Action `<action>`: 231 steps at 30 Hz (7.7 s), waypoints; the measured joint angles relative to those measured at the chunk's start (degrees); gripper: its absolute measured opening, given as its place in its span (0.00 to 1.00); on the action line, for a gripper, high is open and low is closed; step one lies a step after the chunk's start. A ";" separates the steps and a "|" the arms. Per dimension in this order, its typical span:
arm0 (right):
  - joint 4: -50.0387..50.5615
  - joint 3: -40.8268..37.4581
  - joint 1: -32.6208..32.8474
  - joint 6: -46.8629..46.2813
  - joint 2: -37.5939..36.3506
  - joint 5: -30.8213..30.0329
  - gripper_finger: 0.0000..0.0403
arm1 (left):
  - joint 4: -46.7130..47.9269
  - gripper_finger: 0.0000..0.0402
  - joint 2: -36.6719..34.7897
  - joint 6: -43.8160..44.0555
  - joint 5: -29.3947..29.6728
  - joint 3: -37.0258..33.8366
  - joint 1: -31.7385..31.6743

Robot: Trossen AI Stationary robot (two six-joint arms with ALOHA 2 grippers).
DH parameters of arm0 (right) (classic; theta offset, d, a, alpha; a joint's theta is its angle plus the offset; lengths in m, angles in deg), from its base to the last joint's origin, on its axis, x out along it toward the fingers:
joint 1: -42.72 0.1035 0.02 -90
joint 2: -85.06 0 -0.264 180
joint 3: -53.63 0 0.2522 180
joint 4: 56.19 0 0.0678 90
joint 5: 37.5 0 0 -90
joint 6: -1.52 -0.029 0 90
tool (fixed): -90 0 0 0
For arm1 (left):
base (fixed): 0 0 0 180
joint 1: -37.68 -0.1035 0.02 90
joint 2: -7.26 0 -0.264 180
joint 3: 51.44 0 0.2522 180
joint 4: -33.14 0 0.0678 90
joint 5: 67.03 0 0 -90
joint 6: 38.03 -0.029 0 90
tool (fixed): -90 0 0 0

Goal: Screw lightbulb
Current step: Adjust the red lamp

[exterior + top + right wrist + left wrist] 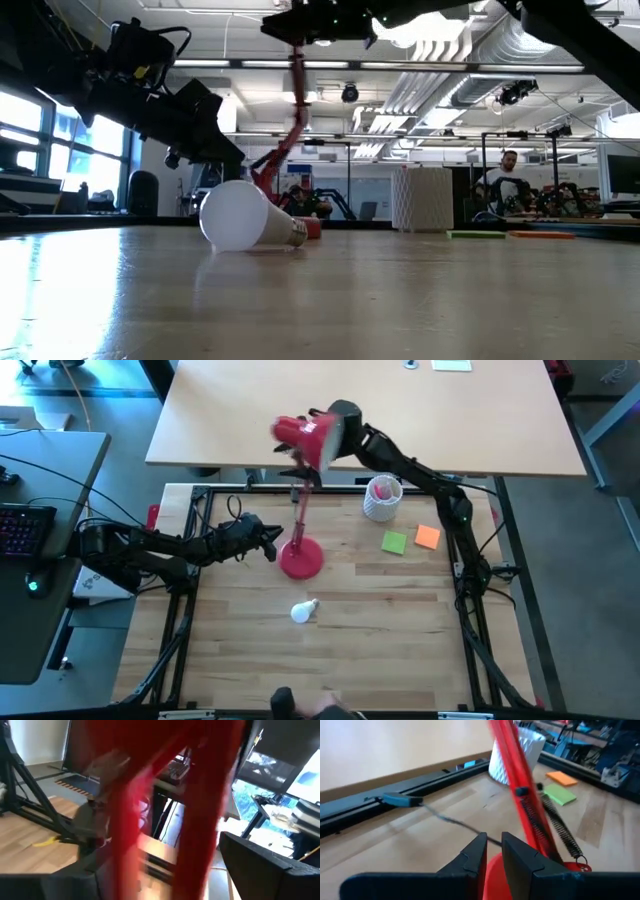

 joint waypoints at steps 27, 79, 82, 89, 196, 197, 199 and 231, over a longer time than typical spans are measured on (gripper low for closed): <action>11.06 0.08 -1.33 0.02 -1.22 -18.59 0.72 | 0.76 0.13 0.00 0.31 1.32 0.00 0.04; 18.12 0.08 6.30 12.03 -3.67 -25.53 0.72 | -12.04 0.44 23.20 -6.25 4.18 18.28 -1.43; 18.20 0.08 6.98 13.00 -3.67 -28.23 0.72 | -12.25 0.36 23.92 -6.78 3.93 18.60 -1.41; 18.23 0.08 7.43 12.78 -3.67 -32.78 0.72 | -11.77 0.11 23.91 -8.96 4.20 18.62 -1.42; 41.17 -10.15 -3.51 -4.72 -18.40 -36.88 0.68 | -9.10 0.07 24.11 -9.88 26.43 18.18 3.87; 42.30 -10.15 -3.91 -4.94 -18.89 -37.03 0.68 | -9.10 0.07 24.11 -9.88 26.41 18.21 3.87; 43.86 -10.15 -4.41 -5.30 -19.76 -37.26 0.68 | -9.12 0.07 24.11 -9.88 26.41 18.19 3.87; -8.12 -75.18 10.97 -26.41 -72.32 -41.29 0.68 | -10.15 0.08 24.13 -9.92 26.39 18.21 3.85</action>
